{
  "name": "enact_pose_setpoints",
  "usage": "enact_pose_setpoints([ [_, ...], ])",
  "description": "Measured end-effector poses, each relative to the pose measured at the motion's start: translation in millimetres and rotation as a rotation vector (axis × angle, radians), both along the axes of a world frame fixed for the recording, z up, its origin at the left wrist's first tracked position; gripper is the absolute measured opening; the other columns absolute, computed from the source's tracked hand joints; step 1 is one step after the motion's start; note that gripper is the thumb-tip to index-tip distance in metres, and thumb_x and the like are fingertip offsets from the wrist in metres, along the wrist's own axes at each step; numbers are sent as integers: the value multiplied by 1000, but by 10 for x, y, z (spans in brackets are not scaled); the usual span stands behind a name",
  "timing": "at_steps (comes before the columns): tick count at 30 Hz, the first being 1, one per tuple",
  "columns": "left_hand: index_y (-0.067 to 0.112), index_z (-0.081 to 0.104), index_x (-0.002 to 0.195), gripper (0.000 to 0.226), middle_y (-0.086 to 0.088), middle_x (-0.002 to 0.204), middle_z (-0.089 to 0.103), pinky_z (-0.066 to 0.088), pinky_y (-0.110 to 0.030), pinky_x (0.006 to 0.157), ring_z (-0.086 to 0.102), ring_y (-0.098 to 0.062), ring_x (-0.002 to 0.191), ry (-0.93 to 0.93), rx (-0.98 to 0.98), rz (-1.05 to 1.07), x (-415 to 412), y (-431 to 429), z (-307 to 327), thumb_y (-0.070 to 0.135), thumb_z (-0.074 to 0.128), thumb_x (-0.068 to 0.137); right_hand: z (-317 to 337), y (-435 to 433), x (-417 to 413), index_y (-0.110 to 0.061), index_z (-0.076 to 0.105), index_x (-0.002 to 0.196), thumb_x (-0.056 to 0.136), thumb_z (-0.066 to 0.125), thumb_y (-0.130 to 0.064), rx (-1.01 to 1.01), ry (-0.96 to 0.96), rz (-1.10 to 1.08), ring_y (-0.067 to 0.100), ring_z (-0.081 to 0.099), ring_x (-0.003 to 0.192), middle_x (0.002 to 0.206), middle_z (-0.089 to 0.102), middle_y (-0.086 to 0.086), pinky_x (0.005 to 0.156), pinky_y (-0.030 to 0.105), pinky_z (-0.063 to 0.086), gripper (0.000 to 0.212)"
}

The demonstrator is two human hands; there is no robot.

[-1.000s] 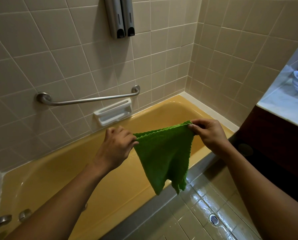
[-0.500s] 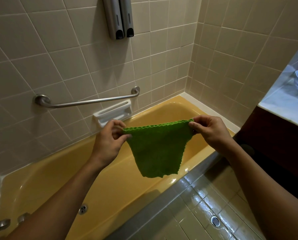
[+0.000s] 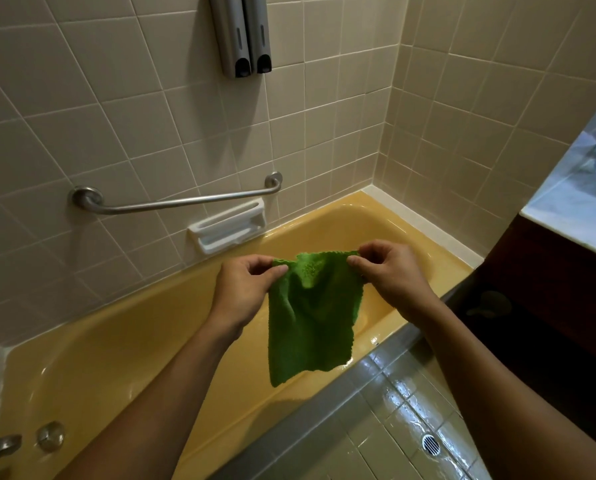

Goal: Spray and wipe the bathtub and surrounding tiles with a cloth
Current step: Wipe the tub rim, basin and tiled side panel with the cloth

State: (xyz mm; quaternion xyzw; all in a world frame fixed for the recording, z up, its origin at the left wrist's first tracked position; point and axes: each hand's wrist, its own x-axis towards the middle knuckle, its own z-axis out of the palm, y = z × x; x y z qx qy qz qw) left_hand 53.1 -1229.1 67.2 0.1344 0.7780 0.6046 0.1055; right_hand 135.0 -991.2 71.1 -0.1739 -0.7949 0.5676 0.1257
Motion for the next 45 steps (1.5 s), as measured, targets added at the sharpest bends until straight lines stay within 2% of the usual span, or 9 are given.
enact_pose_setpoints([
  [4,21,79,95,8,3,88,77,61,-33,80,72,-13,89,38,-9,-2,62,131,65,17,72,94,69,-56,-40,-29,63,121,97,63,-17,555,-126,54,11,61,91,102,65,-6,78,36,58,27],
  [7,23,81,92,9,6,85,77,62,-32,78,72,-10,85,103,-45,-33,99,167,100,15,76,91,85,-122,-65,-37,60,131,95,68,-28,710,-33,252,11,55,110,122,63,-8,91,35,50,38],
  [11,24,80,91,8,8,85,75,62,-31,79,71,-8,86,161,-93,-63,91,154,177,17,78,88,103,-328,-154,-32,74,118,92,73,-24,530,214,359,5,63,103,116,71,-12,87,34,56,26],
  [16,25,78,90,5,8,87,74,60,-24,74,70,-8,88,234,-130,-77,26,-26,299,21,79,87,212,-471,-223,-29,75,111,91,74,-25,305,258,417,5,67,105,107,73,-17,91,35,58,20],
  [24,24,74,92,13,8,88,71,57,-15,72,68,-5,87,332,-187,-43,-39,-175,273,11,75,90,355,-693,-395,-20,76,96,89,76,-19,531,268,407,12,66,98,98,72,-6,87,41,59,8],
  [32,24,72,111,16,5,105,72,58,-32,90,67,-11,104,96,-83,-327,-55,-113,37,21,67,96,683,-506,-329,-6,67,108,97,63,-5,447,380,250,7,64,90,94,66,-3,79,12,53,13],
  [35,27,72,117,20,6,108,73,58,-40,93,67,-12,105,24,-160,-362,-52,-88,-242,26,67,97,859,-183,-333,-18,67,105,96,65,-7,448,380,195,7,65,93,94,64,-11,84,24,58,15],
  [39,31,76,102,9,9,95,75,59,-44,91,69,-9,94,84,-278,-288,-157,-161,-496,27,69,96,925,315,-261,-18,68,101,94,67,-5,405,365,58,20,66,91,91,66,-2,85,43,60,15],
  [45,38,68,89,13,11,89,69,56,-26,74,66,-8,84,208,-533,-406,-246,-166,-494,33,63,100,794,713,-87,-7,68,103,92,67,-2,248,248,-50,19,68,88,93,69,8,82,27,61,12],
])
